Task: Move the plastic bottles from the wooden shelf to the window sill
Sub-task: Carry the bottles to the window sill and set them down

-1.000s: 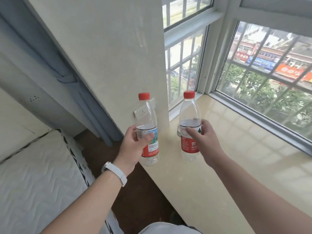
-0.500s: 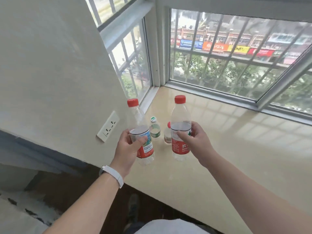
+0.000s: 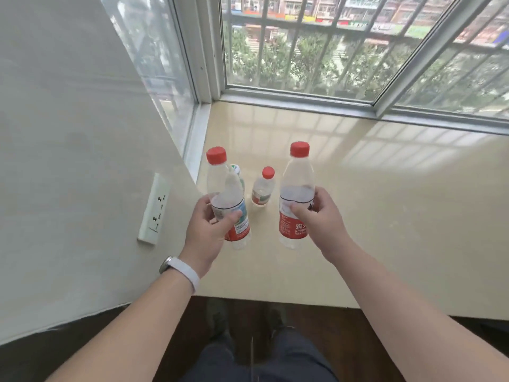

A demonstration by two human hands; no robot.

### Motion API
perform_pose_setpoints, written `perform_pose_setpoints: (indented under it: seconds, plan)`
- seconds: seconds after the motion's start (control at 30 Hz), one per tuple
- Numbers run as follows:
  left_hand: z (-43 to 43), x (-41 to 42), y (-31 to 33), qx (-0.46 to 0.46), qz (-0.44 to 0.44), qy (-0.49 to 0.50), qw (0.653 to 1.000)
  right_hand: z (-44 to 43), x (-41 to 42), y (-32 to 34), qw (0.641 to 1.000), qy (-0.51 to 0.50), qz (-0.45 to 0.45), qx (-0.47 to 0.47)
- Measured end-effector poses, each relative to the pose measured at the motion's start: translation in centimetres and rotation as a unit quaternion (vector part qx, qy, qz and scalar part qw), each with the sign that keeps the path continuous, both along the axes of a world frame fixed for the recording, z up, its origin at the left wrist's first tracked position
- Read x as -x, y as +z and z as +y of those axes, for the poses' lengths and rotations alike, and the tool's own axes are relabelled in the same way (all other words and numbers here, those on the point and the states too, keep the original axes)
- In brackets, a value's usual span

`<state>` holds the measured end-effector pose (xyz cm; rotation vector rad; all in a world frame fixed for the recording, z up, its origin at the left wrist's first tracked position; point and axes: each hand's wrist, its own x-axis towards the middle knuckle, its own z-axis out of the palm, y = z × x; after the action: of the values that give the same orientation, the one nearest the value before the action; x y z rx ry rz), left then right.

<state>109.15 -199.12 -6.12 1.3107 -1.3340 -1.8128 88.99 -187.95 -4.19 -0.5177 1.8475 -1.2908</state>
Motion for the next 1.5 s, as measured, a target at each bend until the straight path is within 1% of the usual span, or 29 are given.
perform_pose_setpoints:
  seconds: [0.17,0.3,0.43,0.57,0.8,1.03,1.3,1.5]
  plan:
    - [-0.2,0.9,-4.5,0.013,-0.047,0.01,0.999,-1.8,-1.0,-4.9,1.0,-0.004,0.008,-0.016]
    - [-0.9,1.9,-8.3,0.04,-0.084,-0.015,0.996,-2.5,-1.1,-9.1,1.0,-0.005,0.01,-0.018]
    - [-1.6,2.4,-11.4,0.073,-0.11,-0.02,0.991,-2.8,-0.8,-12.9,0.999,0.007,0.029,-0.026]
    - [-2.0,3.2,-13.8,0.088,-0.136,-0.036,0.986,-2.8,-0.5,-15.4,0.999,0.017,0.037,-0.03]
    - [-2.8,3.6,-18.0,0.098,-0.157,-0.055,0.981,-3.4,-0.3,-18.6,0.998,0.03,0.043,-0.025]
    - [-2.8,3.6,-19.5,0.115,-0.164,-0.046,0.979,-4.0,-1.0,-21.0,0.994,0.043,0.095,-0.023]
    - [-3.1,2.9,-20.0,0.132,-0.185,-0.031,0.973,-4.7,-2.0,-22.0,0.993,0.039,0.112,-0.007]
    - [-2.9,2.9,-19.7,0.154,-0.235,-0.05,0.958,-4.2,-1.7,-22.4,0.991,0.057,0.113,-0.047]
